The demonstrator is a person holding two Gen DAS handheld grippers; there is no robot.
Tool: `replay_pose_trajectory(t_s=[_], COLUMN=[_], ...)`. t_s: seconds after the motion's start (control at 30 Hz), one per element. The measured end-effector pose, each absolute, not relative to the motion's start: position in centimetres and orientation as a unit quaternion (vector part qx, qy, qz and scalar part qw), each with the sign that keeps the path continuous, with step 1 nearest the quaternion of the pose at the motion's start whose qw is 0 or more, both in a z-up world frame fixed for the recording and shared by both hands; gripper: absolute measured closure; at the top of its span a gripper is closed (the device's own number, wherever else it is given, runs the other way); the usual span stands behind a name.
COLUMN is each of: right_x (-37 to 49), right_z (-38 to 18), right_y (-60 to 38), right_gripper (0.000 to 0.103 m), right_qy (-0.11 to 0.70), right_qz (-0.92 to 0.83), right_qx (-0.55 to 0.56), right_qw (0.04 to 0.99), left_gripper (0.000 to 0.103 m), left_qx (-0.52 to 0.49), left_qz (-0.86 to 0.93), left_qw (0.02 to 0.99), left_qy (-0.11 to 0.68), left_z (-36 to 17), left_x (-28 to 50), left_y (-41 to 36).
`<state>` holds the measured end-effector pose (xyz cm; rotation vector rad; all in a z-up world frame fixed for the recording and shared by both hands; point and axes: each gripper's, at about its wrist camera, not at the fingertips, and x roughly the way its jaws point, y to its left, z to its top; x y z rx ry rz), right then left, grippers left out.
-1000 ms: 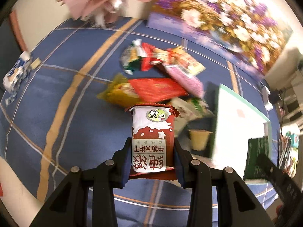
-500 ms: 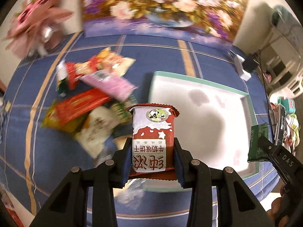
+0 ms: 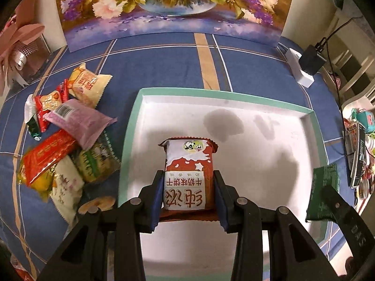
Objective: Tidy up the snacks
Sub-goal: 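Carry both snacks over the white tray and open both tools to drop them, then move the left tool to the round bread in clear wrap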
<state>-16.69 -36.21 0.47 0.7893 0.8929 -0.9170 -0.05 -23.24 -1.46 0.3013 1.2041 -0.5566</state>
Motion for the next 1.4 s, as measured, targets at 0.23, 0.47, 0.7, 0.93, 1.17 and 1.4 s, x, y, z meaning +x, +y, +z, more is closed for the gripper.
replay_pose_trajectory(t_s=[0.23, 0.47, 0.7, 0.93, 1.17, 1.4], right_x=[-16.9, -17.0, -15.6, -14.2, -13.6, -13.0], right_z=[1.2, 2.5, 2.6, 2.9, 3.0, 3.1], right_y=[-36.1, -35.6, -33.6, -30.5, -28.1, -26.2], right_gripper=[0.076, 0.076, 0.034, 0.013, 0.000, 0.000], right_qy=[0.404, 0.400, 0.427, 0.437, 0.437, 0.450], right_qz=[-0.417, -0.412, -0.393, -0.360, -0.326, -0.315], right_qx=[0.352, 0.342, 0.318, 0.294, 0.291, 0.268], right_qw=[0.734, 0.744, 0.750, 0.770, 0.786, 0.791], left_gripper=[0.041, 0.030, 0.013, 0.003, 0.002, 0.002], left_qx=[0.132, 0.126, 0.131, 0.110, 0.074, 0.040], left_qz=[-0.265, -0.252, -0.197, -0.136, -0.102, -0.112], left_qw=[0.781, 0.791, 0.809, 0.824, 0.839, 0.835], left_qy=[0.549, 0.543, 0.537, 0.538, 0.529, 0.537], left_z=[-0.7, 1.0, 1.4, 1.1, 1.4, 1.7], left_x=[0.0, 0.3, 1.7, 2.9, 3.1, 2.7], left_y=[-23.1, -21.1, -17.3, -11.8, -7.0, -5.1])
